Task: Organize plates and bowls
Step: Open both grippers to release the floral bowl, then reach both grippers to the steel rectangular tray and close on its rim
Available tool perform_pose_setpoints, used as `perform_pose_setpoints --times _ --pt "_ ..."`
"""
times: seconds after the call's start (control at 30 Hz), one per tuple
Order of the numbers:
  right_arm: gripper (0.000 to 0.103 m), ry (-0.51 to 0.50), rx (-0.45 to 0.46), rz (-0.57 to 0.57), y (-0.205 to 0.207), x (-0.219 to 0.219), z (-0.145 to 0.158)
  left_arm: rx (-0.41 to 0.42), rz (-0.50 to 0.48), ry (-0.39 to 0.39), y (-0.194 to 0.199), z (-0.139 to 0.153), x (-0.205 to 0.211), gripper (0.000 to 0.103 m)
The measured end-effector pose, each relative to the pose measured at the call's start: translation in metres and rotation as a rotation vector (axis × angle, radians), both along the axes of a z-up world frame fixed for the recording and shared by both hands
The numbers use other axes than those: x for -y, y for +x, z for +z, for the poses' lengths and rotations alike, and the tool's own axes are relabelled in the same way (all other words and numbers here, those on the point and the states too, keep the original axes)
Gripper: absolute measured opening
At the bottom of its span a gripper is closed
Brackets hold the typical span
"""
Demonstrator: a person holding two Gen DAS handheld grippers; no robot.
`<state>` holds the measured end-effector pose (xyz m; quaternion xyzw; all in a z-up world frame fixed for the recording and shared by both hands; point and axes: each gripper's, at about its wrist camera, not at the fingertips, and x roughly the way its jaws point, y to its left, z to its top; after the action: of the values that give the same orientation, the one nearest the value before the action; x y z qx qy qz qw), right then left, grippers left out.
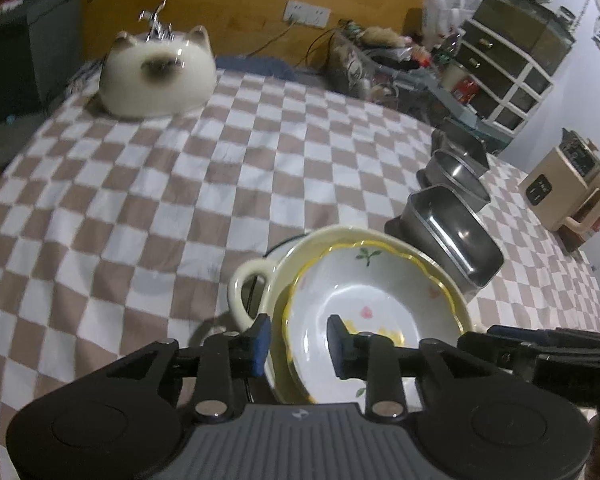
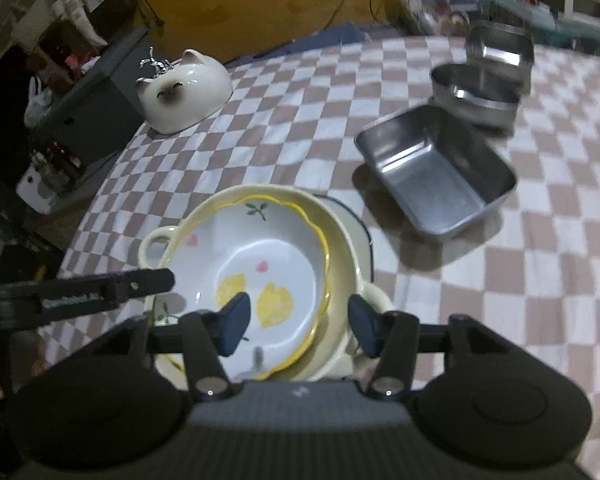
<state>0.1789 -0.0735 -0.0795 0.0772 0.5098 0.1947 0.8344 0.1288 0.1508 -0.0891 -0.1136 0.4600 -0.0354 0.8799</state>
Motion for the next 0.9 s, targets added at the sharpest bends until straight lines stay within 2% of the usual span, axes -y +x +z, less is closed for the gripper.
perform_pose_setpoints --times 0.07,0.1,0.13,0.17,0.2,0.23,0.33,0.57,0.7,0.77,0.9 --pt "0.061 0.012 0.016 -0.02 -0.002 0.005 0.006 0.021 -0.006 0.004 0.0 0.007 0.0 0.045" --pt "0.063 0.024 0.024 -0.039 -0.002 0.009 0.009 0.032 -0.01 0.006 0.001 0.01 0.0 0.057" --pt "0.067 0.034 0.031 -0.059 -0.003 0.014 0.011 0.044 -0.018 0.009 0.002 0.013 0.0 0.074" --pt "0.071 0.043 0.039 -0.086 -0.003 0.019 0.014 0.059 -0.028 0.01 0.004 0.015 0.001 0.082" --pt "0.08 0.05 0.047 -0.115 -0.003 0.025 0.017 0.078 -0.041 0.01 0.006 0.018 0.002 0.091" --pt "0.091 0.056 0.052 -0.143 -0.003 0.031 0.019 0.094 -0.062 0.013 0.01 0.02 0.005 0.094" --pt "0.102 0.067 0.068 -0.224 -0.001 0.047 0.022 0.098 -0.119 0.027 0.027 0.02 0.014 0.1" --pt "0.102 0.048 0.068 -0.424 0.006 0.074 0.017 0.144 -0.243 0.06 0.079 0.017 0.053 0.103" --pt "0.102 0.058 0.02 -0.534 0.017 0.085 0.006 0.146 -0.298 0.055 0.112 0.015 0.076 0.103" --pt "0.102 0.094 -0.023 -0.579 0.021 0.091 -0.003 0.139 -0.325 0.057 0.127 0.014 0.087 0.101" --pt "0.1 0.187 -0.128 -0.677 0.029 0.097 -0.02 0.107 -0.379 0.067 0.153 0.01 0.106 0.082"
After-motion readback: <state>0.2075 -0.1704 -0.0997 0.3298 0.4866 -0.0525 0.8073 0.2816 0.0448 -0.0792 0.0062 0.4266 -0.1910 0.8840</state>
